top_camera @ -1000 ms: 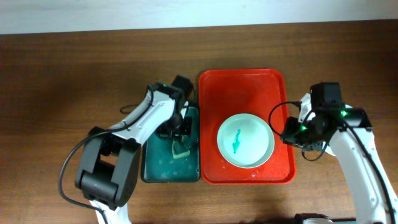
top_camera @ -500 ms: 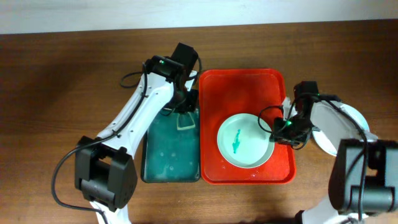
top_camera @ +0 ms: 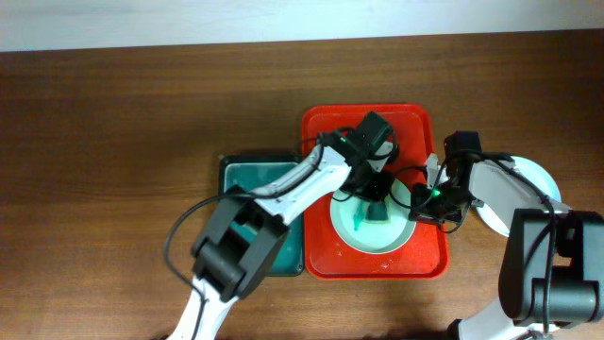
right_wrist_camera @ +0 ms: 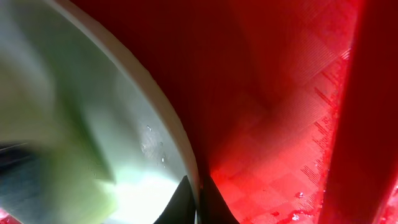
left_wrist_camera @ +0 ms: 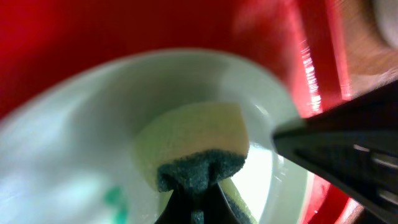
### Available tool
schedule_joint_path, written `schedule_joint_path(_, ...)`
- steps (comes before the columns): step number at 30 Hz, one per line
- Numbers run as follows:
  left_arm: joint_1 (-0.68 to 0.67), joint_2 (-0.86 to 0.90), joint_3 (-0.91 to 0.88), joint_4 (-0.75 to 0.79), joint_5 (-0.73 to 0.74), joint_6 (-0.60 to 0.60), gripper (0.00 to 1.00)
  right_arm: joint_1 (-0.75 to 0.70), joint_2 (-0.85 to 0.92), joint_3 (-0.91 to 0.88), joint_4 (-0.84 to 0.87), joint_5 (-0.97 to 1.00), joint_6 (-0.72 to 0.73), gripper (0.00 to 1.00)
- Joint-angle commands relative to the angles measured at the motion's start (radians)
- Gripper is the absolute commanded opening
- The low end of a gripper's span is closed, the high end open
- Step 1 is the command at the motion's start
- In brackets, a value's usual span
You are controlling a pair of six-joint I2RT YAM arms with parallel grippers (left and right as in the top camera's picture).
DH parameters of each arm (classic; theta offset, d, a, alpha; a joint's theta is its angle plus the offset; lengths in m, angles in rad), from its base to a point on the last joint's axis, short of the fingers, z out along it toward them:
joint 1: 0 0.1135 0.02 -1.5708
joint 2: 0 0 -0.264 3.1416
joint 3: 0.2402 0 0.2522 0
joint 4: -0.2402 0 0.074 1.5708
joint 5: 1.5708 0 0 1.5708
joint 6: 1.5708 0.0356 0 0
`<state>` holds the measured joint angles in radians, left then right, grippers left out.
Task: Clean dirty plates on tray and stack at the side
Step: 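Scrub the last white plate with the sponge in left gripper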
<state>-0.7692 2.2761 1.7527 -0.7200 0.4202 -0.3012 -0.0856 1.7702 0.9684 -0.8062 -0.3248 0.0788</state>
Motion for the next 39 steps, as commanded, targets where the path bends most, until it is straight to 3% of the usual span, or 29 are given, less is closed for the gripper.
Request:
schedule_joint_path(1, 0.005, 0.065, 0.013, -0.049, 0.011, -0.031, 0.00, 0.000, 0.020, -0.030, -0.011, 0.044, 0.007, 0.04)
schedule_joint_path(3, 0.006, 0.063, 0.014, -0.112, -0.178, -0.031, 0.00, 0.000, 0.020, -0.030, -0.016, 0.044, 0.007, 0.04)
schedule_joint_path(7, 0.006, 0.063, 0.016, -0.306, -0.713, -0.031, 0.00, 0.000, 0.020, -0.030, -0.015, 0.044, 0.007, 0.04)
schedule_joint_path(9, 0.007, 0.063, 0.016, -0.359, -0.821, -0.025, 0.00, 0.000, 0.020, -0.030, -0.015, 0.044, 0.007, 0.04)
schedule_joint_path(11, 0.007, 0.063, 0.016, -0.373, -0.799, -0.023, 0.00, 0.000, 0.020, -0.030, -0.015, 0.044, 0.007, 0.04)
schedule_joint_path(12, 0.006, 0.063, 0.016, -0.359, -0.720, -0.023, 0.00, 0.000, 0.020, -0.030, -0.016, 0.044, 0.007, 0.04)
schedule_joint_path(15, 0.004, 0.063, 0.016, -0.262, -0.244, 0.039, 0.00, 0.000, 0.020, -0.030, -0.016, 0.044, 0.007, 0.04)
schedule_joint_path(16, 0.002, 0.063, 0.015, -0.204, -0.025, 0.071, 0.00, 0.000, 0.020, -0.030, -0.015, 0.044, 0.007, 0.04)
schedule_joint_path(19, -0.014, 0.063, 0.016, -0.139, 0.214, 0.072, 0.00, 0.000, 0.020, -0.030, -0.016, 0.044, 0.007, 0.05)
schedule_joint_path(20, -0.022, 0.063, 0.016, -0.140, 0.220, 0.072, 0.00, 0.000, 0.020, -0.030, -0.015, 0.044, 0.007, 0.04)
schedule_joint_path(24, -0.035, 0.063, 0.015, -0.165, 0.213, 0.113, 0.00, 0.000, 0.020, -0.030, -0.016, 0.044, 0.007, 0.04)
schedule_joint_path(26, -0.035, 0.063, 0.015, -0.203, 0.132, 0.113, 0.00, 0.000, 0.020, -0.030, -0.016, 0.044, 0.007, 0.04)
schedule_joint_path(30, -0.003, 0.063, 0.016, -0.341, -0.398, 0.099, 0.00, 0.000, 0.020, -0.030, -0.016, 0.044, 0.007, 0.04)
schedule_joint_path(35, 0.029, 0.063, 0.026, -0.403, -0.755, 0.047, 0.00, 0.000, 0.020, -0.030, -0.016, 0.044, 0.007, 0.04)
schedule_joint_path(37, 0.028, 0.063, 0.046, -0.407, -0.775, 0.037, 0.00, 0.000, 0.020, -0.030, -0.016, 0.044, 0.007, 0.04)
schedule_joint_path(39, 0.026, 0.063, 0.049, -0.367, -0.682, 0.037, 0.00, 0.000, 0.020, -0.030, -0.016, 0.044, 0.007, 0.04)
